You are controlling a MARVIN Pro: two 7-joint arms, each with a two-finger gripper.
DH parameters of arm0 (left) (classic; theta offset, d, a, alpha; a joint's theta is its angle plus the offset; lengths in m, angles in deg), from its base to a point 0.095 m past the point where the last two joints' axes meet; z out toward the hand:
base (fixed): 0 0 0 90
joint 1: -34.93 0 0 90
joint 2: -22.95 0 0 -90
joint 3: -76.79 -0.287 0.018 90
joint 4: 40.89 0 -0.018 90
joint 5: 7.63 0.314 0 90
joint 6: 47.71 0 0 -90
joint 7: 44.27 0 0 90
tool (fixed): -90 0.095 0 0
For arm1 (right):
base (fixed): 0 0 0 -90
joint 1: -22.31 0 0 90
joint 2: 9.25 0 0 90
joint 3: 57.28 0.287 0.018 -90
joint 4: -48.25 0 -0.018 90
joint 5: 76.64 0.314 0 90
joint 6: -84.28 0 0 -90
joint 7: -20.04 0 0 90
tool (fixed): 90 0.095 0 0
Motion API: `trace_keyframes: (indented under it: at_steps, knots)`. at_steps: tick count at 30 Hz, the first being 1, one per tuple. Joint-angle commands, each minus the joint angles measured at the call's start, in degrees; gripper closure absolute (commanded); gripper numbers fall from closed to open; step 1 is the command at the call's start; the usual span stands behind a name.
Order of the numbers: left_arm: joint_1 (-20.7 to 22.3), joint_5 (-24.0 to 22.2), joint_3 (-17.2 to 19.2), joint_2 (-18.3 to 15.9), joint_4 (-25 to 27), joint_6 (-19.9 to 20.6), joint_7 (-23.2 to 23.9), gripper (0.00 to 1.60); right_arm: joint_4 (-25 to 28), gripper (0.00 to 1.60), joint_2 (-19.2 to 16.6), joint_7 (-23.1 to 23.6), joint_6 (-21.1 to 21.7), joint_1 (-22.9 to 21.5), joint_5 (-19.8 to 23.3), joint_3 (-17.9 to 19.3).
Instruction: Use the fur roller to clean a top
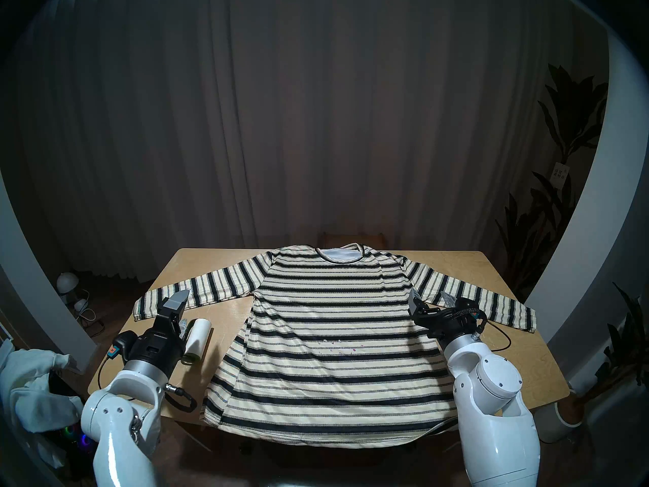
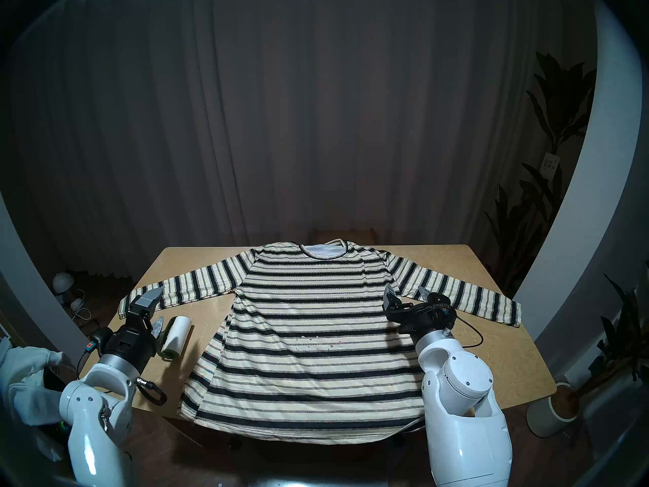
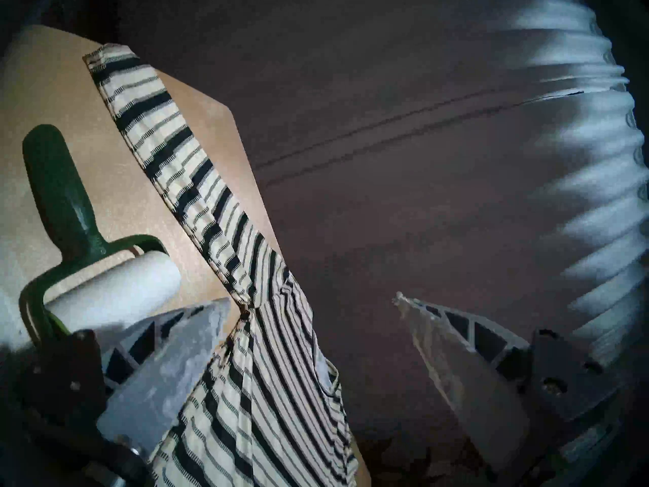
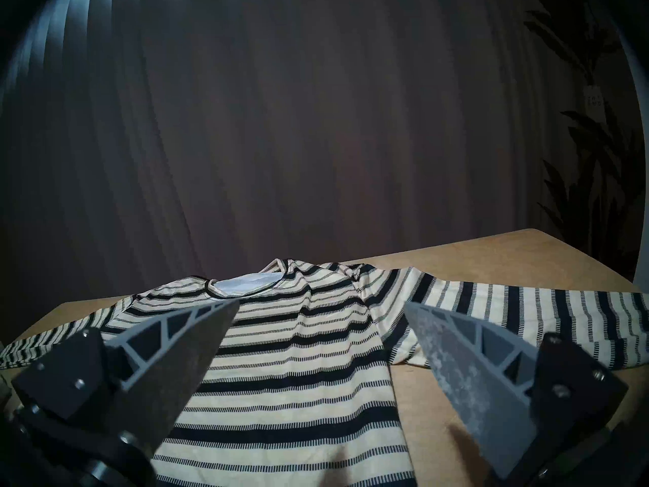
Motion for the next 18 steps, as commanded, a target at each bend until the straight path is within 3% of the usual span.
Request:
trace_keyframes:
  at_steps: [1, 8, 11, 18]
  knots:
    - [-2.97, -6.01, 4.27, -3.95, -0.31, 6.9, 4.36, 0.0, 0.28, 0.0, -2.43, 3.15, -0.9, -0.39, 1.12, 1.47]
    - [-1.54, -6.3, 5.45, -4.6, -4.74, 8.4, 3.72, 0.0, -0.7, 0.0, -3.17, 3.74, -2.64, -1.96, 0.51, 2.49]
    - [-0.58, -6.15, 6.03, -4.05, -6.7, 7.32, 1.89, 0.0, -0.86, 0.0, -3.46, 3.93, -3.4, -2.12, 0.08, 2.53]
    - [0.56, -6.67, 8.4, -4.9, -9.05, 6.79, 2.99, 0.0, -0.78, 0.0, -2.48, 2.33, -4.38, -1.22, -1.51, 2.1]
